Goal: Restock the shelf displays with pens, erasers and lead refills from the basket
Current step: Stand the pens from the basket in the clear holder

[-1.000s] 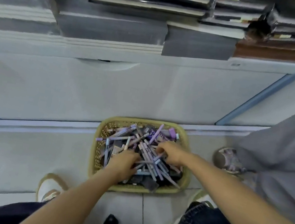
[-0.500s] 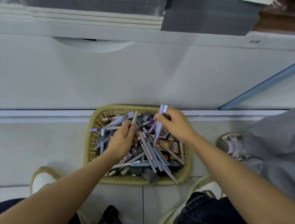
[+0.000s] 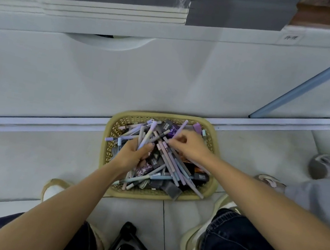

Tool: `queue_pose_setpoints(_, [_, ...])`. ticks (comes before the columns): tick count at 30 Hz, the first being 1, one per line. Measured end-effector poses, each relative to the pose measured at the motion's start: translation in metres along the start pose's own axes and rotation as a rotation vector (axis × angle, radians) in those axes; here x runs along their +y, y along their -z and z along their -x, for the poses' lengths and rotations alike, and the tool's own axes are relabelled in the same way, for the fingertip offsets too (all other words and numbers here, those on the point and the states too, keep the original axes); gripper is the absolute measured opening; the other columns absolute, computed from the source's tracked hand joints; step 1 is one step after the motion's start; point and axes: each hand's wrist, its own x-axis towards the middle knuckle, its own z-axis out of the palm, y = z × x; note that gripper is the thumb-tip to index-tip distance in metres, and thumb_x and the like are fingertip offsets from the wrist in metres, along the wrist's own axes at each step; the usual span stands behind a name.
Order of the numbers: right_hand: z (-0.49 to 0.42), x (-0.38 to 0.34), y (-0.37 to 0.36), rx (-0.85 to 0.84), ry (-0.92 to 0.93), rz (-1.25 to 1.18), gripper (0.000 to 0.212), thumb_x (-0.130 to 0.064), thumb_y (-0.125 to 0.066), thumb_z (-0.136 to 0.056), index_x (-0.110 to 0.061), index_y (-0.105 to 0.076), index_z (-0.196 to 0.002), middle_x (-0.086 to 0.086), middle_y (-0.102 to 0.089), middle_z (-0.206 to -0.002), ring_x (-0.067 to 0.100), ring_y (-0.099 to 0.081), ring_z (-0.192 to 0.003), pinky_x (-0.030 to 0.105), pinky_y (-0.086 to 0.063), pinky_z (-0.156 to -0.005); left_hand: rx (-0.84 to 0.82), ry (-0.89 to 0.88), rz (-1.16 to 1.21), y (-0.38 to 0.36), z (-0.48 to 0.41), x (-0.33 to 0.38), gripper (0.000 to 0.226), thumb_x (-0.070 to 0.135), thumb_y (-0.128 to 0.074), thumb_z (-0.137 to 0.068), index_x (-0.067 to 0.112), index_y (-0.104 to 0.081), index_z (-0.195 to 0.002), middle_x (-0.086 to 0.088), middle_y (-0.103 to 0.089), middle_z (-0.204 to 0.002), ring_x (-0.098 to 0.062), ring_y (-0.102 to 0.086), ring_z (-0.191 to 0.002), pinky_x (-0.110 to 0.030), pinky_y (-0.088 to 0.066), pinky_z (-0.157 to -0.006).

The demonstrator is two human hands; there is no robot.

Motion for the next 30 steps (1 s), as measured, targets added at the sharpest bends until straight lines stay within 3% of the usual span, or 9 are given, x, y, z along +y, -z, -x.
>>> queue_pose_setpoints(3, [0.004, 0.010, -0.022, -0.054, -0.029, 0.299, 0.049, -0.049, -0.077, -0.076, -0.003, -0.063, -0.086, 0.011, -0.064, -0.082, 0.027, -0.060, -0.075, 0.035, -0.047, -0.064, 0.054, 0.037, -0.022, 0.003, 0.002, -0.006, 0.026, 0.022, -0.051, -0.100, 0.010, -0.045, -0.078, -0.001, -0.040, -0.055, -0.009, -0.035, -0.039, -0.019, -0.035, -0.038])
queue_pose_setpoints(6, [0.000, 0.015, -0.035, -0.013, -0.004, 0.354, 0.047, -0.049, -0.080, -0.071, -0.007, -0.062, -0.082, 0.007, -0.062, -0.083, 0.022, -0.058, -0.073, 0.036, -0.048, -0.064, 0.064, 0.046, -0.047, 0.002, 0.001, -0.008, 0.028, 0.022, -0.052, -0.100, 0.010, -0.045, -0.077, 0.000, -0.039, -0.053, -0.011, -0.034, -0.040, -0.020, -0.034, -0.039])
queue_pose_setpoints(11, [-0.008, 0.019, -0.024, -0.070, -0.047, 0.196, 0.038, -0.040, -0.080, -0.075, -0.014, -0.054, -0.071, 0.001, -0.051, -0.063, 0.013, -0.044, -0.056, 0.029, -0.033, -0.054, 0.046, 0.084, -0.058, 0.000, -0.002, -0.010, 0.025, 0.024, -0.053, -0.100, 0.011, -0.044, -0.080, 0.000, -0.038, -0.056, -0.014, -0.033, -0.045, -0.023, -0.033, -0.042])
queue_pose_setpoints(14, [-0.007, 0.020, -0.014, -0.156, -0.033, 0.075, 0.036, -0.030, -0.075, -0.083, -0.016, -0.048, -0.066, -0.001, -0.049, -0.061, 0.013, -0.048, -0.055, 0.026, -0.039, -0.053, 0.038, 0.091, -0.047, -0.001, -0.002, -0.010, 0.024, 0.023, -0.053, -0.100, 0.011, -0.042, -0.082, -0.002, -0.034, -0.056, -0.014, -0.030, -0.044, -0.021, -0.031, -0.039])
queue_pose_setpoints(18, [-0.003, 0.007, 0.005, -0.259, -0.032, -0.370, 0.015, -0.020, -0.070, -0.088, -0.008, -0.062, -0.085, 0.001, -0.066, -0.068, 0.007, -0.059, -0.053, 0.020, -0.051, -0.052, 0.063, 0.098, 0.008, -0.005, -0.001, -0.004, 0.035, 0.029, -0.065, -0.092, 0.015, -0.042, -0.070, 0.006, -0.030, -0.048, -0.009, -0.023, -0.038, -0.019, -0.026, -0.037])
queue_pose_setpoints(22, [-0.005, -0.015, 0.018, -0.267, -0.008, -0.597, 0.003, -0.014, -0.070, -0.088, -0.013, -0.069, -0.086, 0.002, -0.070, -0.070, 0.011, -0.061, -0.056, 0.021, -0.052, -0.053, 0.042, 0.045, 0.051, -0.017, 0.001, 0.014, 0.020, 0.027, -0.073, -0.086, 0.012, -0.066, -0.075, 0.013, -0.040, -0.038, -0.002, -0.029, -0.032, -0.013, -0.027, -0.035])
queue_pose_setpoints(24, [-0.004, -0.025, 0.021, -0.261, 0.025, -0.652, 0.003, -0.014, -0.071, -0.087, -0.016, -0.072, -0.085, 0.003, -0.070, -0.072, 0.013, -0.061, -0.059, 0.020, -0.052, -0.053, 0.062, 0.029, 0.082, -0.020, 0.002, 0.024, 0.023, 0.025, -0.073, -0.086, 0.004, -0.064, -0.081, 0.012, -0.036, -0.038, -0.004, -0.026, -0.032, -0.015, -0.025, -0.035])
queue_pose_setpoints(26, [-0.001, -0.034, 0.027, -0.245, 0.053, -0.656, 0.004, -0.016, -0.070, -0.087, -0.016, -0.074, -0.087, 0.004, -0.071, -0.074, 0.016, -0.061, -0.062, 0.022, -0.055, -0.057, 0.066, -0.004, 0.103, -0.018, 0.005, 0.036, 0.026, 0.022, -0.072, -0.087, 0.006, -0.060, -0.070, 0.009, -0.038, -0.038, -0.005, -0.028, -0.031, -0.017, -0.027, -0.035])
queue_pose_setpoints(30, [0.009, -0.063, 0.052, -0.215, 0.151, -0.700, 0.018, -0.011, -0.062, -0.092, 0.001, -0.064, -0.106, 0.010, -0.069, -0.080, 0.014, -0.064, -0.060, 0.022, -0.056, -0.060, 0.092, -0.099, 0.110, -0.012, 0.021, 0.070, 0.034, 0.025, -0.069, -0.088, 0.011, -0.056, -0.060, 0.004, -0.043, -0.037, -0.008, -0.032, -0.031, -0.020, -0.028, -0.039])
